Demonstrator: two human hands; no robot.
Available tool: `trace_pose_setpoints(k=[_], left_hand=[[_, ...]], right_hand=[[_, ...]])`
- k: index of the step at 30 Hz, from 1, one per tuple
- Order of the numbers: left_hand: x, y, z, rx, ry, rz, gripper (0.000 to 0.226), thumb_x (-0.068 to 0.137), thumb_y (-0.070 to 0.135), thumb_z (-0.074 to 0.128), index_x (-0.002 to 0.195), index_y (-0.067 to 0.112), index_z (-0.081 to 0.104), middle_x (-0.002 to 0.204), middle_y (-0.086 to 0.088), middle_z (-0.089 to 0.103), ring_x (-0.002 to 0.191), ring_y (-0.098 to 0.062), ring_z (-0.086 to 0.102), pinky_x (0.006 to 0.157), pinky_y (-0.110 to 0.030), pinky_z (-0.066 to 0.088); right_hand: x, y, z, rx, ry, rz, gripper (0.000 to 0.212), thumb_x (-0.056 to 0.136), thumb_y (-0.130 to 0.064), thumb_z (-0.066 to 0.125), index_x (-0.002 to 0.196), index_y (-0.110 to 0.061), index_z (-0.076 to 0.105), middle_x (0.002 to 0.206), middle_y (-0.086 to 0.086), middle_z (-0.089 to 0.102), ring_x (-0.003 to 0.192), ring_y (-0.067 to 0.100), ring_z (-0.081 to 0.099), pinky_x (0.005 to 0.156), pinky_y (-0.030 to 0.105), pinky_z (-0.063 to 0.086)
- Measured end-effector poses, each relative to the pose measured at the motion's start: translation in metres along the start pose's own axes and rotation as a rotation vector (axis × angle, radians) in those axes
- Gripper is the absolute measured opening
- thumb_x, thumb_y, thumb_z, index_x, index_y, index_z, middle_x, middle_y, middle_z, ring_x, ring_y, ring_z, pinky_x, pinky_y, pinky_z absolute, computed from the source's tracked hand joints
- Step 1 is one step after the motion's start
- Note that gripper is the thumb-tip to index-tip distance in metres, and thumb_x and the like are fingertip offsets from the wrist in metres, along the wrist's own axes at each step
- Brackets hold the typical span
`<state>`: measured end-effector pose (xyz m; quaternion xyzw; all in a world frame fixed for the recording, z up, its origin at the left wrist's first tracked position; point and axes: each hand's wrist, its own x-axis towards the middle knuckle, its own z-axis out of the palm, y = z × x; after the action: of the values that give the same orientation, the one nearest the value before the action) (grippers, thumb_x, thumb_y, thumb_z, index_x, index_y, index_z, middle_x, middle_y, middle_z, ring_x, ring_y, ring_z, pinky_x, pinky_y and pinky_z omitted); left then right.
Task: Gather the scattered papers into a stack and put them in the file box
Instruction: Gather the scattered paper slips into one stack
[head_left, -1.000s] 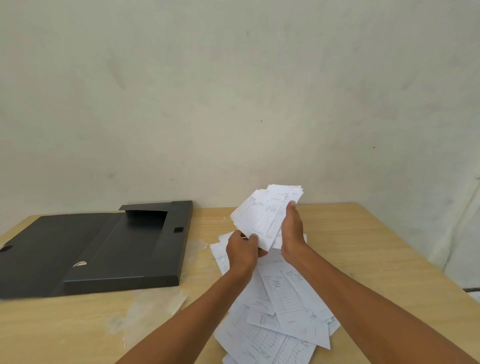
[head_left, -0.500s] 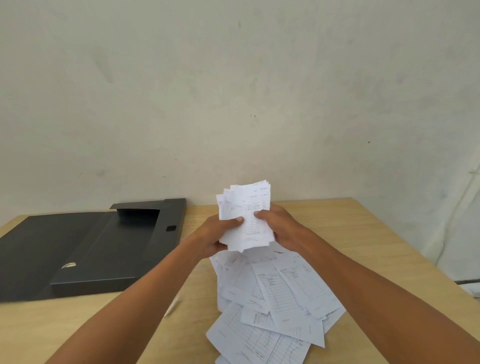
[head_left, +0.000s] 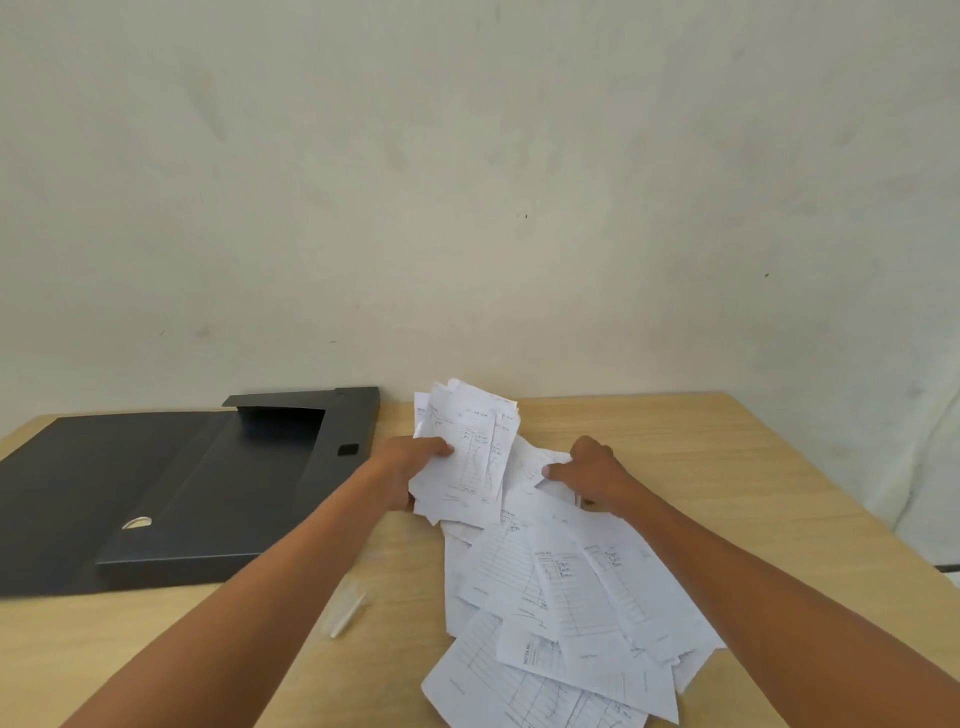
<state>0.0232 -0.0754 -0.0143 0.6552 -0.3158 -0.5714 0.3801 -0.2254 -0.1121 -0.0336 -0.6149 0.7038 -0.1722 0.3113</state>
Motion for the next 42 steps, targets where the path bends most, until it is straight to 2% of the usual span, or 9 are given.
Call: trace_pose_setpoints(k=[4,7,11,14,19,29,32,36,42], left_hand=[[0.004,-0.003,0.005,-0.03,-0.059,0.026,0.035,0.091,0.017,0.074,0.124,0.008,0.063,0.114,-0.015,0.075,0.104,-0.035,0.072,0.086,-0.054,0.06],[0.01,-0.007,0.004,0.054,-0.061,0.055,0.034,0.09,0.02,0.076,0.121,0.01,0.066,0.111,-0.013,0.077,0.103,-0.034,0.073,0.092,-0.054,0.059],[0.018,-0.008,0.004,0.038,-0.059,0.109,0.035,0.091,0.021,0.075,0.123,0.011,0.067,0.112,-0.011,0.078,0.105,-0.034,0.073,0.098,-0.055,0.057],[0.021,-0.004,-0.002,-0.155,-0.047,0.116,0.038,0.092,0.018,0.075,0.127,0.008,0.064,0.116,-0.013,0.075,0.108,-0.034,0.071,0.1,-0.054,0.056],[0.02,0.007,-0.023,-0.368,0.068,0.277,0.036,0.097,0.015,0.068,0.133,0.013,0.062,0.12,-0.009,0.072,0.111,-0.033,0.068,0.099,-0.055,0.056],[0.008,0.02,-0.037,-0.184,0.257,0.62,0.049,0.097,0.008,0.067,0.143,0.012,0.049,0.135,-0.007,0.064,0.115,-0.027,0.066,0.084,-0.035,0.057],[0.002,0.015,-0.028,-0.159,0.165,0.672,0.062,0.095,0.008,0.07,0.15,0.018,0.042,0.137,-0.003,0.063,0.114,-0.023,0.068,0.078,-0.03,0.061],[-0.015,0.01,-0.009,-0.228,-0.039,0.563,0.054,0.098,0.016,0.068,0.147,0.026,0.049,0.132,-0.002,0.069,0.108,-0.027,0.073,0.073,-0.043,0.065],[-0.034,0.0,0.005,-0.28,-0.353,0.337,0.047,0.104,0.044,0.053,0.142,0.017,0.058,0.129,-0.008,0.073,0.119,-0.031,0.07,0.096,-0.051,0.058]], right_hand=[[0.007,-0.002,0.004,-0.025,-0.021,-0.003,0.063,0.08,-0.042,0.079,0.118,-0.001,0.051,0.116,0.013,0.056,0.098,0.023,0.055,0.066,0.029,0.042],[0.013,-0.004,0.007,-0.055,-0.035,0.014,0.072,0.075,-0.042,0.083,0.127,-0.004,0.05,0.13,0.015,0.049,0.105,0.024,0.054,0.07,0.03,0.045],[0.018,-0.006,0.012,0.11,0.017,-0.038,0.04,0.078,-0.028,0.082,0.105,-0.016,0.056,0.125,0.012,0.056,0.104,0.028,0.062,0.088,0.043,0.055],[0.02,-0.003,0.008,0.266,0.107,-0.118,0.017,0.085,-0.012,0.072,0.093,-0.017,0.058,0.108,0.011,0.069,0.091,0.03,0.068,0.075,0.039,0.053],[0.021,-0.008,-0.012,0.295,0.234,-0.209,0.01,0.09,-0.011,0.065,0.096,-0.017,0.061,0.094,0.005,0.066,0.072,0.02,0.057,0.062,0.031,0.041],[-0.001,-0.05,-0.084,0.634,0.37,-0.399,0.028,0.088,0.002,0.056,0.106,-0.019,0.059,0.1,0.007,0.067,0.08,0.021,0.057,0.067,0.036,0.047],[-0.012,-0.062,-0.093,0.732,0.268,-0.379,0.031,0.087,0.003,0.055,0.111,-0.016,0.06,0.107,0.009,0.07,0.09,0.026,0.064,0.077,0.047,0.054],[-0.027,-0.067,-0.09,0.596,0.08,-0.394,0.028,0.088,0.003,0.056,0.107,-0.017,0.064,0.103,0.008,0.072,0.091,0.027,0.066,0.076,0.04,0.051],[-0.046,-0.07,-0.077,0.19,0.006,-0.489,0.033,0.088,0.007,0.05,0.113,-0.009,0.064,0.111,0.008,0.071,0.092,0.022,0.065,0.072,0.032,0.049]])
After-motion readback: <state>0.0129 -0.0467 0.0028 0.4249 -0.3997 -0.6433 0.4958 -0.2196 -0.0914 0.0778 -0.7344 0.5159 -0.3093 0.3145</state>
